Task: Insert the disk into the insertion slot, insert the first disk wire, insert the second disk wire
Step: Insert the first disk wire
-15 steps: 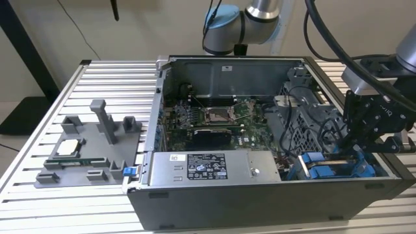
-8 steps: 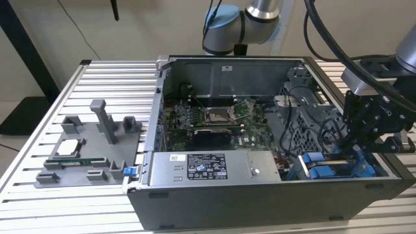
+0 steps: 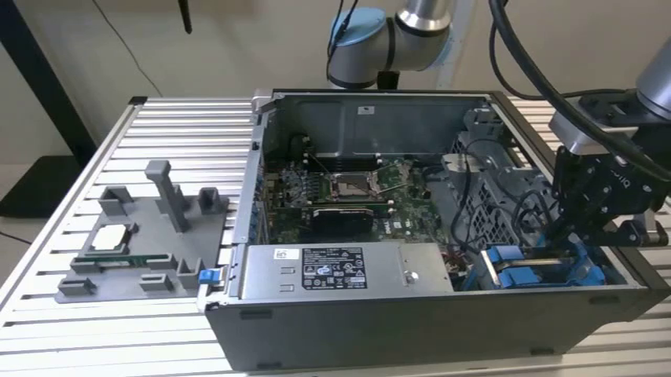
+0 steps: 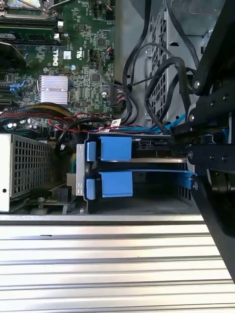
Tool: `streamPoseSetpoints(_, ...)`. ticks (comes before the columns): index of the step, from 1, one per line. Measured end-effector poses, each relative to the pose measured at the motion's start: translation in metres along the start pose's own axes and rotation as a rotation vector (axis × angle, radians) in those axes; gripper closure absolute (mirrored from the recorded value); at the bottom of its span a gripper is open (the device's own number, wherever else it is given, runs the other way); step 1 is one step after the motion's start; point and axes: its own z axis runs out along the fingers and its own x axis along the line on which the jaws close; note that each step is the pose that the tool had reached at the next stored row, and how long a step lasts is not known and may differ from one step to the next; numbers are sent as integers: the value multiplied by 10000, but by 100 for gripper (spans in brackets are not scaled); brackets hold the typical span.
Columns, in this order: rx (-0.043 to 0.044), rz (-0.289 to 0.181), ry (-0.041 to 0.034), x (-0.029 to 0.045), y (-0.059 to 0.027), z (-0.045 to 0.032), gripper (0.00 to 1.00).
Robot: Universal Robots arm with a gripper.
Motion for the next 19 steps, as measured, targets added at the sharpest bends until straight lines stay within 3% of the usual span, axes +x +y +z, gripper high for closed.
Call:
streamPoseSetpoints(9,-1,0,-15,2,-3,59,100)
streamPoseSetpoints(10,-1,0,-22,3,-3,60,0)
streamPoseSetpoints(19,-1,0,-13,-6,4,-158,0)
